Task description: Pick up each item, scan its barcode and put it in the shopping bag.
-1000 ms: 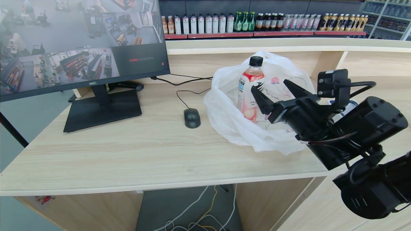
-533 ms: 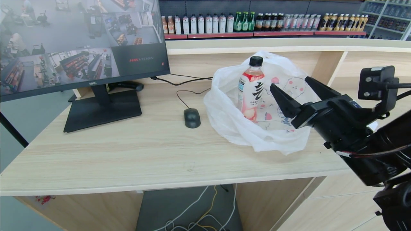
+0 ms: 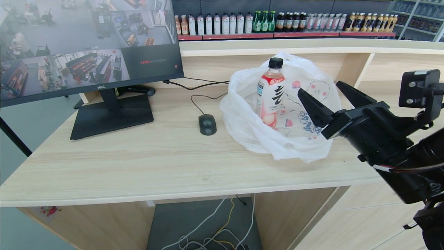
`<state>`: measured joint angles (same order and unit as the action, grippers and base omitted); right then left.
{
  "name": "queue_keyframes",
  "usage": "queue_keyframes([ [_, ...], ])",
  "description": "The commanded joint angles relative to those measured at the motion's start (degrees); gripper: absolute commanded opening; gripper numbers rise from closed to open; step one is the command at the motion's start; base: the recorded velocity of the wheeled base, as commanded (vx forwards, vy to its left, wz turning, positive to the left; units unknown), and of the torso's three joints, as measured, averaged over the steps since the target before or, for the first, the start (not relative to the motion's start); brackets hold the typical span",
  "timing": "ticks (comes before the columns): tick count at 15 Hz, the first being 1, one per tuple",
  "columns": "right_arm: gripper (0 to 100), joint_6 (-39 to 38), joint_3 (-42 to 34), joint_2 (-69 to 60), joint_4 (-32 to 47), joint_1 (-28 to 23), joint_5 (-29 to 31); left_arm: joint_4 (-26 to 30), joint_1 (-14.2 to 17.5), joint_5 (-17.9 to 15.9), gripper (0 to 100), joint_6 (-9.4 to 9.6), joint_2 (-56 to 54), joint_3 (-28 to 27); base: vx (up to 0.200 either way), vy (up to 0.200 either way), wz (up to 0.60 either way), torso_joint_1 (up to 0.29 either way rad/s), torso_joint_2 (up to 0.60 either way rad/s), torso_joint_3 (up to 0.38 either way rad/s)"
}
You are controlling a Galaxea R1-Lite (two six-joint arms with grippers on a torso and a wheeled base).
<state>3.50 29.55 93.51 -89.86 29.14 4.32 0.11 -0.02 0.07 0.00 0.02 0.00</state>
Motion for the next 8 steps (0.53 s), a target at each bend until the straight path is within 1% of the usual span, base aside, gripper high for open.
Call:
queue_keyframes([
  [1, 100, 0.0, -0.1, -0.2, -0.1, 0.0, 0.0, 0.0, 0.0, 0.0, 100, 0.0, 0.0, 0.0, 0.0, 0.0, 0.0, 0.0, 0.0, 0.0],
  [3, 100, 0.0, 0.0, -0.1, -0.1, 0.0, 0.0, 0.0, 0.0, 0.0, 100, -0.26, 0.0, 0.0, 0.0, 0.0, 0.0, 0.0, 0.0, 0.0],
  [6, 100, 0.0, -0.2, -0.2, -0.1, 0.0, 0.0, 0.0, 0.0, 0.0, 100, -0.18, 0.0, 0.0, 0.0, -0.2, 0.0, -0.002, 0.0, 0.005],
  [8, 100, 0.0, -0.2, -0.2, -0.1, 0.0, 0.0, 0.0, 0.0, 0.0, 100, -0.44, 0.0, 0.0, 0.0, -0.2, 0.0, 0.007, 0.0, 0.005],
])
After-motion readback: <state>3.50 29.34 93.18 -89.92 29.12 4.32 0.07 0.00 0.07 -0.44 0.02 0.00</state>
